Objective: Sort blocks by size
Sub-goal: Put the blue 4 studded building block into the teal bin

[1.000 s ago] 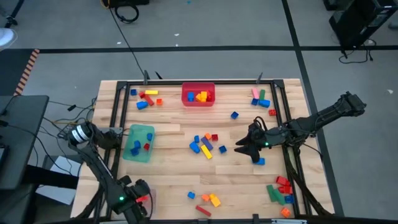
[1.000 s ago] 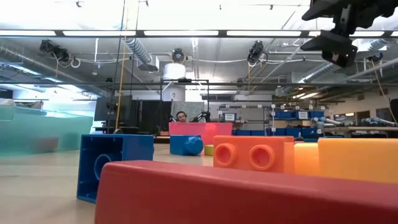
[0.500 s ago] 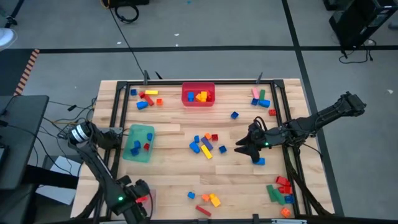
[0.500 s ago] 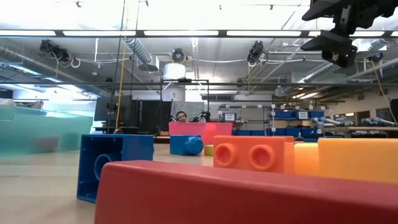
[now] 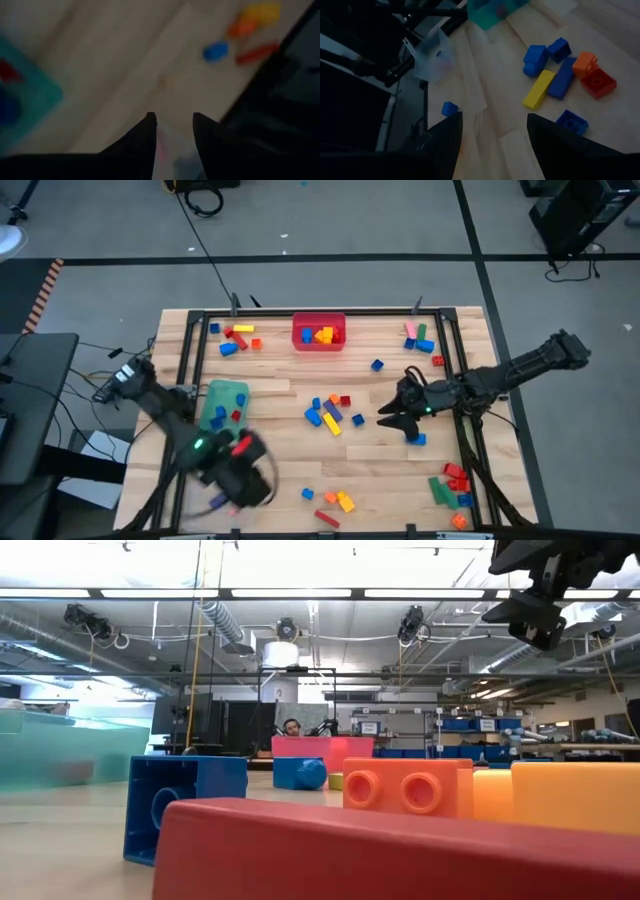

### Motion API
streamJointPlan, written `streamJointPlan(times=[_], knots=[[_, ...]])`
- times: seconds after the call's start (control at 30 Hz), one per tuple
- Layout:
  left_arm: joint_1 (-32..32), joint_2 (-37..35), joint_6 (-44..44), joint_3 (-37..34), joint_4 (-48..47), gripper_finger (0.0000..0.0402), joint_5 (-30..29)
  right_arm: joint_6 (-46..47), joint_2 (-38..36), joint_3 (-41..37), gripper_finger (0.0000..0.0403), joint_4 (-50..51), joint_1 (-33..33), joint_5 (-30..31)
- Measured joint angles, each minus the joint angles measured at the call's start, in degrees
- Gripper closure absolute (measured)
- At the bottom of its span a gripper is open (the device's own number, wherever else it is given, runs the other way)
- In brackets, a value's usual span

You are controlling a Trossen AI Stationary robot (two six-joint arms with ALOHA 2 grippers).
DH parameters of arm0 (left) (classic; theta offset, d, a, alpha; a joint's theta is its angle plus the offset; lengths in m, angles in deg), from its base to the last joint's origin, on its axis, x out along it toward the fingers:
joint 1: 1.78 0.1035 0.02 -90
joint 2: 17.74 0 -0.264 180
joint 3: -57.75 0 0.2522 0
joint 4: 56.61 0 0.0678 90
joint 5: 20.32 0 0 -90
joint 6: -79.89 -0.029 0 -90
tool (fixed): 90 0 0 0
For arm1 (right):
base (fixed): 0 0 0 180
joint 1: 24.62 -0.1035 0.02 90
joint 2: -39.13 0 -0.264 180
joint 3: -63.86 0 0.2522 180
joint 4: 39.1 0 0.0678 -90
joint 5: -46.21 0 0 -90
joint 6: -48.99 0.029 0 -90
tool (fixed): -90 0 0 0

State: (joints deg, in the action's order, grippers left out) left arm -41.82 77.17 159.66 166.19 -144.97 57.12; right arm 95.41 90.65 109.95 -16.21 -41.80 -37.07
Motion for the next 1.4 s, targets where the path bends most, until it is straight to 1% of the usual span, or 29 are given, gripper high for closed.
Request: streamJointPlan(times=[0.07, 0.17, 0.33, 0.43, 0.5, 0.6, 0.67, 0.83, 1.03, 1.13, 1.2, 1.27, 1.33, 1.4], knots=[[4.7, 0.0, -5.4, 0.8, 0.8, 0.0272, -0.4, -2.0, 0.0, 0.0, 0.0167, 0.0, 1.6, -2.2], [12.0, 0.0, -15.2, 0.7, 4.0, 0.0278, -0.4, -4.7, 0.0, 0.0, 0.0167, 0.0, 5.4, -7.3], [23.8, 0.1, -34.4, -1.3, 13.7, 0.0290, 1.3, -7.8, 0.0, 0.0, 0.0167, 0.1, 12.8, -13.0], [29.7, 0.1, -43.1, -2.5, 19.0, 0.0300, 4.2, -8.8, 0.0, 0.3, 0.0167, 1.1, 17.1, -15.5], [33.0, 0.1, -47.5, -3.5, 21.0, 0.0306, 5.8, -10.0, 0.1, 1.4, 0.0167, 4.2, 19.4, -16.6], [37.3, 0.1, -53.7, -4.7, 21.6, 0.0315, 6.6, -13.2, 0.7, 3.8, 0.0167, 8.6, 22.1, -16.9], [39.8, 0.1, -56.9, -5.7, 21.5, 0.0319, 6.6, -15.4, 1.3, 5.2, 0.0167, 9.7, 23.6, -16.9], [43.7, 0.1, -59.0, -5.9, 21.6, 0.0321, 5.8, -18.5, 3.7, 7.8, 0.0167, 9.8, 27.8, -16.9], [47.1, 0.4, -73.7, -5.9, 21.5, 0.0321, 5.0, -19.6, 9.5, 10.3, 0.0167, 9.9, 33.1, -16.9], [49.7, 0.7, -78.3, -5.9, 20.6, 0.0321, 5.4, -19.7, 14.0, 13.0, 0.0167, 10.0, 34.8, -15.7], [51.6, 0.9, -82.4, -5.9, 21.1, 0.0321, 7.3, -20.4, 17.2, 15.6, 0.0167, 9.9, 35.6, -14.8], [53.9, 0.9, -84.9, -7.6, 23.5, 0.0321, 10.1, -21.9, 20.7, 18.6, 0.0167, 11.1, 36.0, -13.5], [56.4, 0.6, -85.5, -11.4, 28.7, 0.0321, 14.5, -23.3, 24.0, 21.9, 0.0167, 13.6, 36.5, -11.2], [58.6, -0.4, -85.4, -16.0, 33.3, 0.0321, 17.3, -24.4, 27.0, 24.8, 0.0167, 16.8, 37.1, -9.0]])
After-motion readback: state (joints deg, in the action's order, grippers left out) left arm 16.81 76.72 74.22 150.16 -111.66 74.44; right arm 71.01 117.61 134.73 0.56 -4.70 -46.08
